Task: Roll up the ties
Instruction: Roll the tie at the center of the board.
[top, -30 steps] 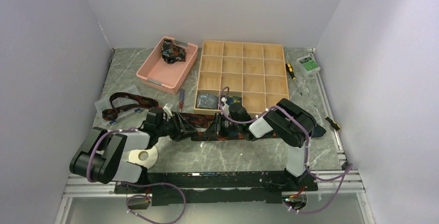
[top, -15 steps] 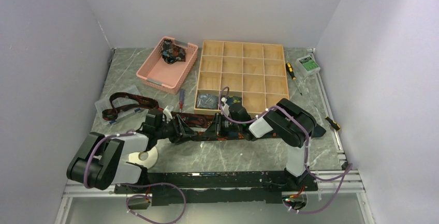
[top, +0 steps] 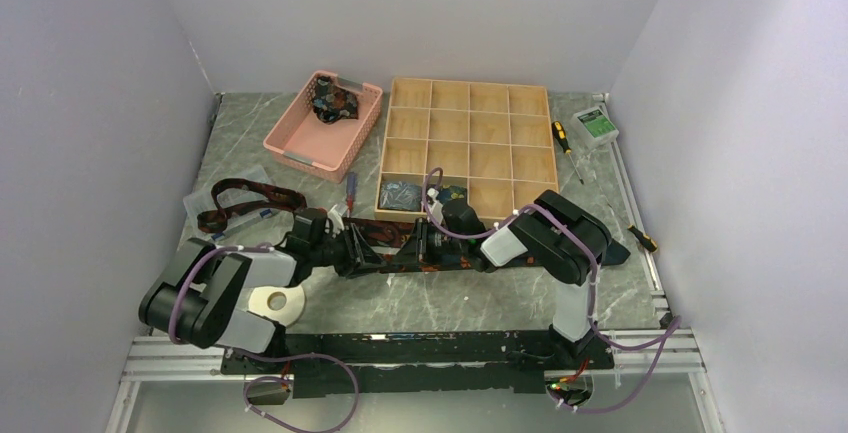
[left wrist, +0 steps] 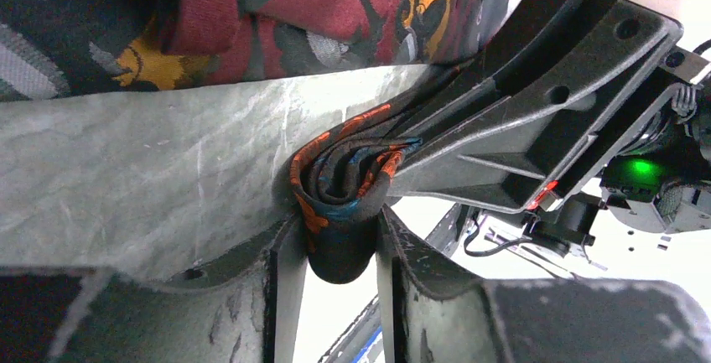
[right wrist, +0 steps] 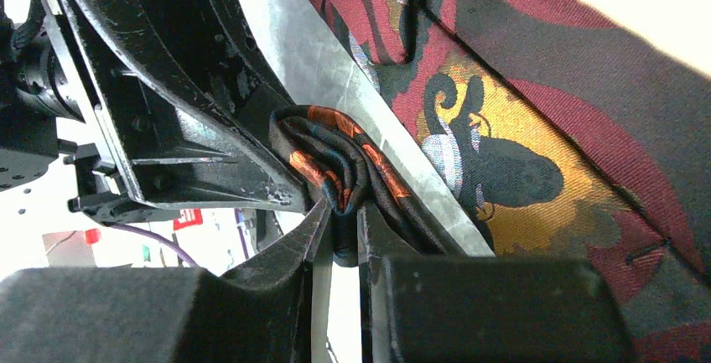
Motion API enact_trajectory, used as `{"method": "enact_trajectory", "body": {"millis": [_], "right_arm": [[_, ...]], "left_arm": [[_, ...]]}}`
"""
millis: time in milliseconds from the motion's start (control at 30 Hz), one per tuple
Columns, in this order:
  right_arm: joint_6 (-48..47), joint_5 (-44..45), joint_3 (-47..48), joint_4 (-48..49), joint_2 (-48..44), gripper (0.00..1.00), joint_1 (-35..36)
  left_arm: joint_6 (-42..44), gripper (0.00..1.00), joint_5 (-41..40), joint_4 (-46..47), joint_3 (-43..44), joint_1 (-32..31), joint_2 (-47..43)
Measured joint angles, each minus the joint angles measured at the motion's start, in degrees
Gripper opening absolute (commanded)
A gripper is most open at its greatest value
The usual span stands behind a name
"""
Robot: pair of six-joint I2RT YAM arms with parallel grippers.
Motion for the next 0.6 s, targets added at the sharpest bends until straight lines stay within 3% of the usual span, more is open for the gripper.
{"method": "enact_trajectory", "body": {"millis": [267, 400, 600], "right_arm": [[-0.2, 0.0, 0.0, -0.1, 0.0, 0.21, 0.1], [-0.7, 0.3, 0.1, -1.2, -0.9, 0.48, 0.4], [-4.2, 3.3, 1.2, -11.1, -7.7, 0.64, 1.0]], "left_arm": [[0.1, 0.06, -1.9, -0.3, 0.0, -1.2, 0.0], [1.4, 0.03, -4.6, -6.1, 0.6, -1.9, -4.3], [5.2, 0.03, -14.4, -24.5, 6.3, -3.2, -12.9]]}}
